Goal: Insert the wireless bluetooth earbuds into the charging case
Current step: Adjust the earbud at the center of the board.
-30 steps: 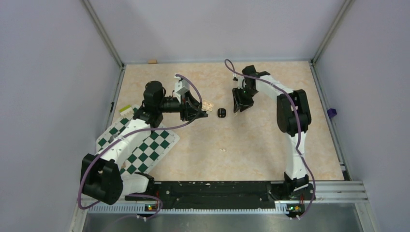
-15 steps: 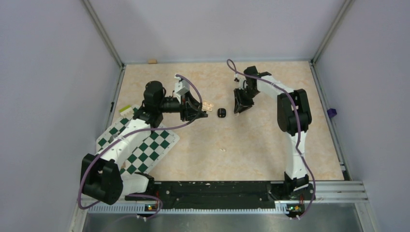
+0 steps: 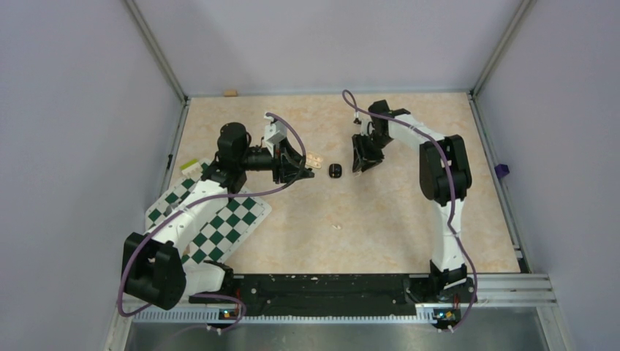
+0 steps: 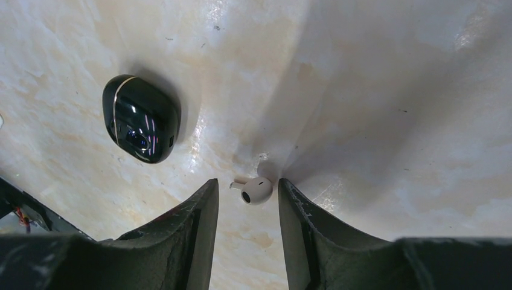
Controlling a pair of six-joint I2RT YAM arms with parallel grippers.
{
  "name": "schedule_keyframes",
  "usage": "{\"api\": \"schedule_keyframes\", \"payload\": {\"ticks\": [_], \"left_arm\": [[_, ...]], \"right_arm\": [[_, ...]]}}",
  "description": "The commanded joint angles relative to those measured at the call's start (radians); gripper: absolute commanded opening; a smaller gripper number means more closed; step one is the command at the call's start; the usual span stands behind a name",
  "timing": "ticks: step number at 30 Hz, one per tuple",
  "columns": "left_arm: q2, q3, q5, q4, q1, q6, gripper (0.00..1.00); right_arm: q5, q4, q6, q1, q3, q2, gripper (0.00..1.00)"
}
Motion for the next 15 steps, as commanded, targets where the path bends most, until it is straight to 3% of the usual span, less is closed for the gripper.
{"api": "schedule_keyframes", "payload": {"ticks": [1, 15], "left_arm": [[-0.031, 0.001, 0.004, 0.021, -0.002, 0.014, 0.00], [-0.024, 0.002, 0.004, 0.019, -0.003, 0.014, 0.00]], "right_arm": [[0.015, -0.036, -0.025, -0.008, -0.039, -0.037, 0.42], [-0.067, -0.004, -0.023, -0.010, -0.098, -0.020, 0.43]]}}
